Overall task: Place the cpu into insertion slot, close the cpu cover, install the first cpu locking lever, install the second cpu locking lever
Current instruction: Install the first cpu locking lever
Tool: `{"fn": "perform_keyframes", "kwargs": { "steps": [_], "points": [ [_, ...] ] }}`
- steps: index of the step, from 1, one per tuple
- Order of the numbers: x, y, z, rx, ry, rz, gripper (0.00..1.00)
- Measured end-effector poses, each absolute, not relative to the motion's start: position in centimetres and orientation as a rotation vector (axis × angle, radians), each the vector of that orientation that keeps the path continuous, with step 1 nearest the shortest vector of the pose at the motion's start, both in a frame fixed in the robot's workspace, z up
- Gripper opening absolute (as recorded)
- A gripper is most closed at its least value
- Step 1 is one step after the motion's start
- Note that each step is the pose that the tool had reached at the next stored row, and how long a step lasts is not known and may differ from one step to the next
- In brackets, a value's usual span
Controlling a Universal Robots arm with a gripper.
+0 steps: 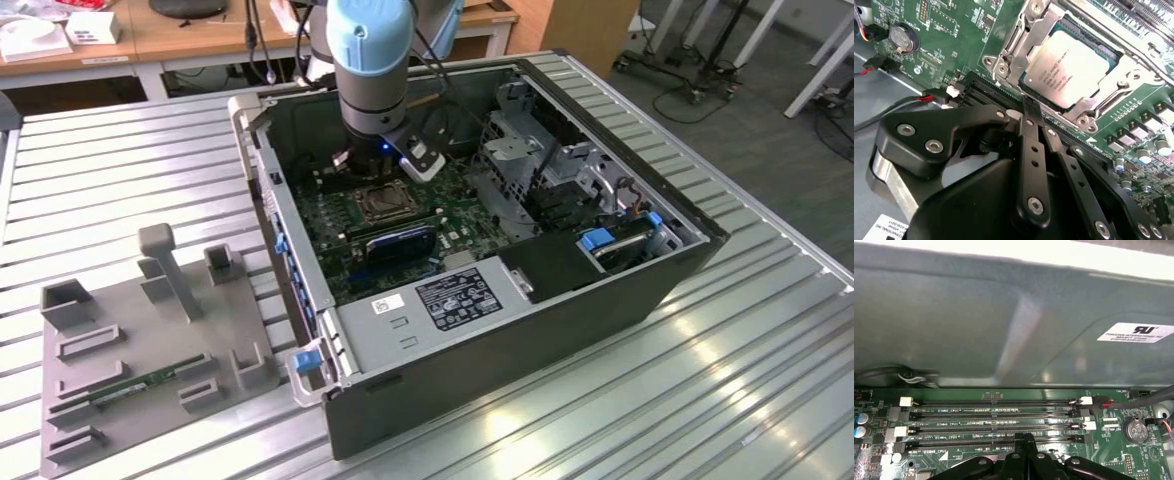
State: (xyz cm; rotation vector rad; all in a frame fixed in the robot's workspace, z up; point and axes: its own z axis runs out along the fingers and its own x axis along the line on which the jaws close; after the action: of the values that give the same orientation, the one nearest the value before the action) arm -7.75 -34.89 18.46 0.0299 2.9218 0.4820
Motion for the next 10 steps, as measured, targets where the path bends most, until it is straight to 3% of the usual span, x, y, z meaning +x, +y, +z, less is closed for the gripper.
{"fn": "perform_keyframes", "kwargs": {
  "steps": [10],
  "points": [
    [-7.75, -34.90, 19.25, 0.030, 2.922, 0.481, 0.11]
  ]
}}
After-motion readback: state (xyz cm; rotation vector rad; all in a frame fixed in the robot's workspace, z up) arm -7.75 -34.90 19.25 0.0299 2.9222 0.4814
